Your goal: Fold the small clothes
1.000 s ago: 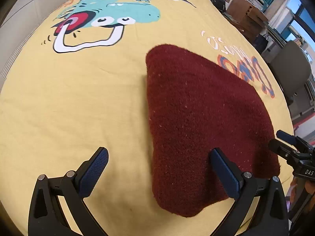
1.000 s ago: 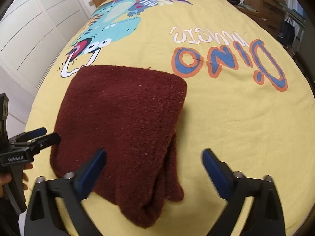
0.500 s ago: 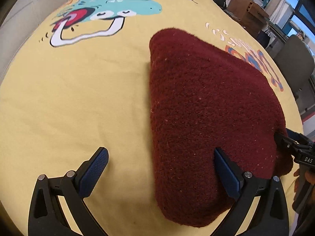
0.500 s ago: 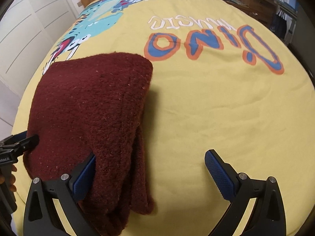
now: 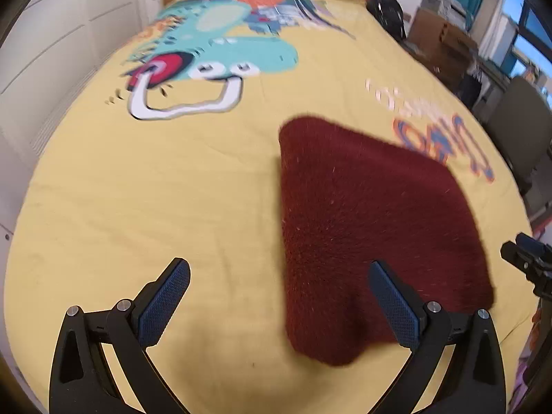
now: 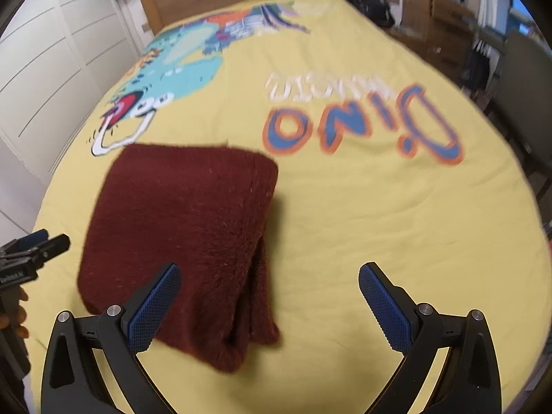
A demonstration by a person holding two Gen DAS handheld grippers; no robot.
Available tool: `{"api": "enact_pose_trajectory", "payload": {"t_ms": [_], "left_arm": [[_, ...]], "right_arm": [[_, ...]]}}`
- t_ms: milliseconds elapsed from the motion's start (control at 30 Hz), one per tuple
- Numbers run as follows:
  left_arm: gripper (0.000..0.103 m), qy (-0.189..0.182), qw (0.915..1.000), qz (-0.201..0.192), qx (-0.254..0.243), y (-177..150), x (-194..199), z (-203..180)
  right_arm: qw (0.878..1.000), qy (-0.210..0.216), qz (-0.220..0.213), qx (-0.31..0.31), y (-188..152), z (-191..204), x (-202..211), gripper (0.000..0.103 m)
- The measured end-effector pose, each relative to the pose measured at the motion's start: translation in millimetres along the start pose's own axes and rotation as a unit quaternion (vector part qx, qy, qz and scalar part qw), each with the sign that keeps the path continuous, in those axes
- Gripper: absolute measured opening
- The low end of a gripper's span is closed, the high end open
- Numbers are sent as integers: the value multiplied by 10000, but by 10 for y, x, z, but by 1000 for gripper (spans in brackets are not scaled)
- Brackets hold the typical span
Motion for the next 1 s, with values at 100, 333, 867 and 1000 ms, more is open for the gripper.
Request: {"api": "enact_pose_trajectory", "payload": {"t_ms": [100, 333, 867, 1000], "left_arm": [[102, 92, 9997, -228, 47, -96, 328, 9], [102, 346, 9973, -636, 111, -402, 927, 46], [102, 497, 9963, -678, 165, -893, 1141, 195], [102, 487, 9965, -661, 169, -947, 1157, 206]], "right_arm": [[9997, -124, -195, 46, -78, 1, 296, 103], [9979, -322, -555, 40, -392, -48, 907, 103], [9966, -410, -711, 11, -874, -55, 1323, 103], [9967, -411, -703, 23, -887, -49, 1333, 103]]}}
Point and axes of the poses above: each gripper's, at about its wrist camera, not at the fingertips, and x roughly against the way its jaws point, z to its left, y to its top, the point moved 8 cm from there along -x, roughly the way its jaws point, and after that the axes turned 15 degrees about z, right-handed, at the moved point
